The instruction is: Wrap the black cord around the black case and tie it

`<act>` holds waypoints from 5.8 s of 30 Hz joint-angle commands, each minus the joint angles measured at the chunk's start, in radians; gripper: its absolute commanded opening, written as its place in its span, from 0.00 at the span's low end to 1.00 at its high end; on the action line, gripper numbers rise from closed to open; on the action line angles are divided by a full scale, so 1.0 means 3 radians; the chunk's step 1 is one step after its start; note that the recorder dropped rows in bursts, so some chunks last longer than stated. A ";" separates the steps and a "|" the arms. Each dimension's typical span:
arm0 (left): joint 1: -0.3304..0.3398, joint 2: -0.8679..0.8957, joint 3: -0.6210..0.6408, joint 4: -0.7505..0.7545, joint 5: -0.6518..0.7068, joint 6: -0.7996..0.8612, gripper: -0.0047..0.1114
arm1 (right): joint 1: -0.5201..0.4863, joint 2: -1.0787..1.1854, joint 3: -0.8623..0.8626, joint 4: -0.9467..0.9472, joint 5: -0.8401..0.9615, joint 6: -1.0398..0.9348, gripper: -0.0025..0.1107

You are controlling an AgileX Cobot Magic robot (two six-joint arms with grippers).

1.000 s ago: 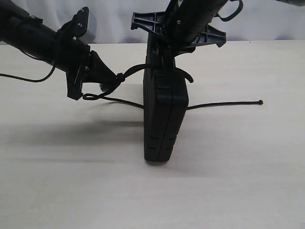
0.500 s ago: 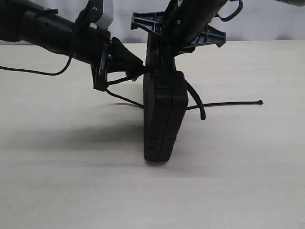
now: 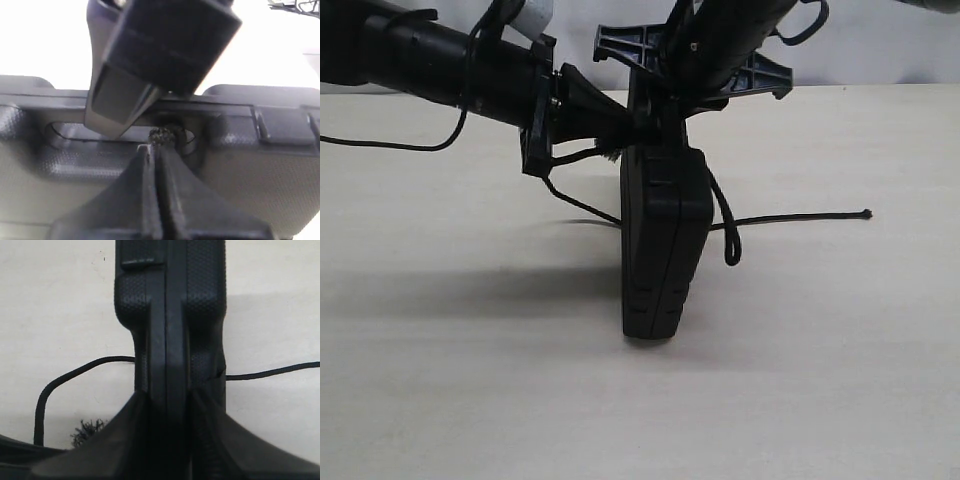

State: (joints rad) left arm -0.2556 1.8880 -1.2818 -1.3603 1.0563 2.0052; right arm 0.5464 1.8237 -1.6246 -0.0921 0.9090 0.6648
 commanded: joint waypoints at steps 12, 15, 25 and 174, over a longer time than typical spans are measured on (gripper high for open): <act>0.0000 -0.0074 0.0003 0.0617 -0.0281 -0.0063 0.56 | 0.0008 -0.0023 -0.0013 0.0032 -0.0144 0.0014 0.06; 0.0000 -0.0112 0.0003 0.0924 -0.0413 -0.0069 0.56 | 0.0008 -0.0023 -0.0013 0.0032 -0.0144 0.0014 0.06; 0.0000 -0.0107 0.0003 0.1081 -0.0489 -0.0314 0.14 | 0.0008 -0.0023 -0.0013 0.0032 -0.0150 0.0014 0.06; 0.0889 -0.0466 0.0003 0.1351 -0.0999 -0.2873 0.04 | 0.0653 0.0864 -0.0218 -0.0004 -0.0803 -0.0504 0.49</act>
State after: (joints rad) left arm 0.0120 1.7534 -1.2818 -0.9434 0.7414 1.1284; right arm 0.7444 2.1193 -1.6492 -0.0366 0.6058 0.5479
